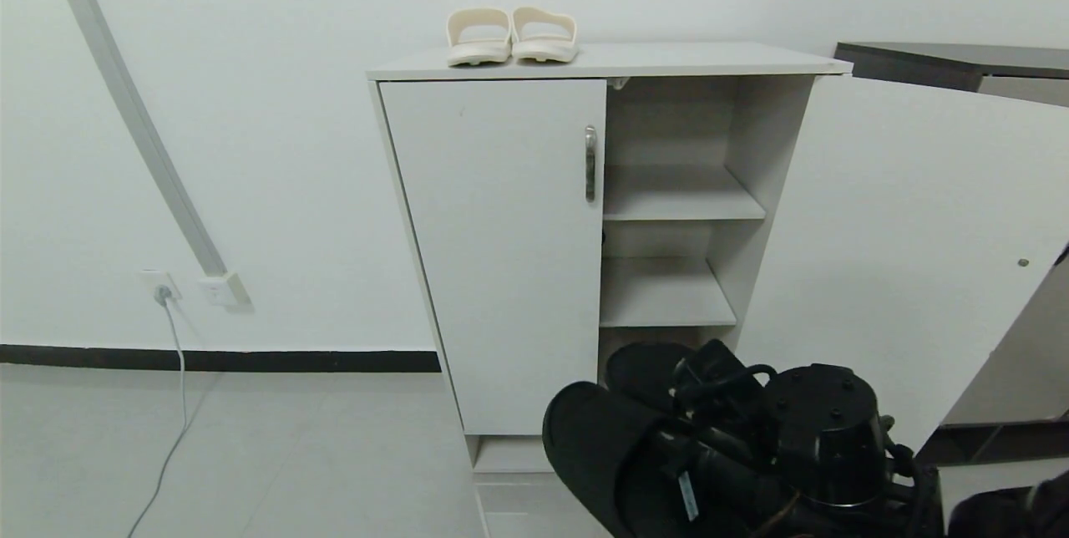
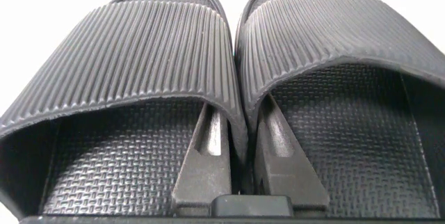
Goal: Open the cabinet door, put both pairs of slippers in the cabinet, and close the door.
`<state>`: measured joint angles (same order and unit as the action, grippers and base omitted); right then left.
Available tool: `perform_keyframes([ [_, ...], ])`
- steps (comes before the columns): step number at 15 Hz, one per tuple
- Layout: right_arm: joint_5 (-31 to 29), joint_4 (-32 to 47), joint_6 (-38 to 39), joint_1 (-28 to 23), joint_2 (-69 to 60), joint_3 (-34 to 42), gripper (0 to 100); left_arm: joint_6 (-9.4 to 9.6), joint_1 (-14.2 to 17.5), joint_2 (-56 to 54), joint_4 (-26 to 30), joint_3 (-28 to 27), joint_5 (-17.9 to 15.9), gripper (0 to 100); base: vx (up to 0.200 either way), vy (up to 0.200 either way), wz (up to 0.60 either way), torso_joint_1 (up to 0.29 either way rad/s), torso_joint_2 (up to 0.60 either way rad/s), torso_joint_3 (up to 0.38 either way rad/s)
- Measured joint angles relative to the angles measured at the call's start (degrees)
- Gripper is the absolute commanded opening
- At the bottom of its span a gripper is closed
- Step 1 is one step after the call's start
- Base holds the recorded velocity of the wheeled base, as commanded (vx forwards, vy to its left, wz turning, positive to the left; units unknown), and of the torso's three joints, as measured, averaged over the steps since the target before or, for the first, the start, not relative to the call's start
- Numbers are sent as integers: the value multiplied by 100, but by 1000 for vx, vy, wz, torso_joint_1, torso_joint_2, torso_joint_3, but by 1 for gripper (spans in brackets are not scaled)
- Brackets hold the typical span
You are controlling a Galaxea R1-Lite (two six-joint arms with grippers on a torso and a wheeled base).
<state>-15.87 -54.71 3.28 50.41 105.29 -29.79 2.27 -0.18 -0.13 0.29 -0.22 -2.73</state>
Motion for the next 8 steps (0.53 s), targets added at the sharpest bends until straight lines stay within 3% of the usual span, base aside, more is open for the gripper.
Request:
perform_keyframes([
  [3, -1937, -33, 503, 229, 581, -798, 0, -2, 0, -2, 2, 11, 9, 0, 0, 0, 0, 0, 0, 0],
  [5, -2904, -33, 783, 243, 1039, -1386, 0, 2, 0, -2, 2, 12, 6, 0, 0, 0, 0, 0, 0, 0],
  [7, -3123, 17, 1018, 52, 1353, -1727, 0, 2, 0, 0, 2, 12, 11, 0, 0, 0, 0, 0, 0, 0],
  [8, -3145, 44, 1054, -46, 1475, -1802, 0, 0, 0, 0, 4, 12, 9, 0, 0, -200, 0, 2, 2, 2],
])
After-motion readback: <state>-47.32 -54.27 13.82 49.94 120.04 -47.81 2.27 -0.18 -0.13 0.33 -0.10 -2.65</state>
